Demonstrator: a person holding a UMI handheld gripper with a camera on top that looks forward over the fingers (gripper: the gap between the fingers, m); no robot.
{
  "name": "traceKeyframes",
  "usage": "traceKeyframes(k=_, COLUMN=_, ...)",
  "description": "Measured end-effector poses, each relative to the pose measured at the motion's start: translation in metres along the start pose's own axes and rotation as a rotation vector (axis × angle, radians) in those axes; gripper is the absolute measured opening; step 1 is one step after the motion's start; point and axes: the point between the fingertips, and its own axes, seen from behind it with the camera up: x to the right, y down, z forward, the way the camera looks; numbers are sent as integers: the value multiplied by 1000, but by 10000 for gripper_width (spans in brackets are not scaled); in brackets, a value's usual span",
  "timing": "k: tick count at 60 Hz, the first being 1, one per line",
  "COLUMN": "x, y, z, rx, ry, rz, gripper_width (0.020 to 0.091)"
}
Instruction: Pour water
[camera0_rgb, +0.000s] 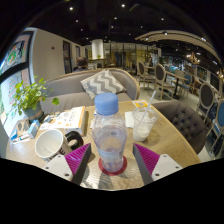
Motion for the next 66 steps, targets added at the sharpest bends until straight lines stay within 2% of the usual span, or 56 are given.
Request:
traceKeyframes(k=10, x=-1, y=1, z=-60, rx=-36, ry=41, rz=-27, gripper_width=856)
traceKeyframes(k=21, x=-22, y=12, z=-153, rx=-119, ry=58, rz=-6, gripper_width=852)
traceKeyframes(k=35, x=-43, y=16, z=-247, rx=-131, ry=80, rz=-63, gripper_width=856)
traceKeyframes(k=56, x=-50, y=12, z=-289, rx=-101, ry=68, rz=-77, gripper_width=853)
traceKeyframes(k=66, x=-53, y=11, z=-296, rx=-110, ry=54, rz=-75, gripper_width=857)
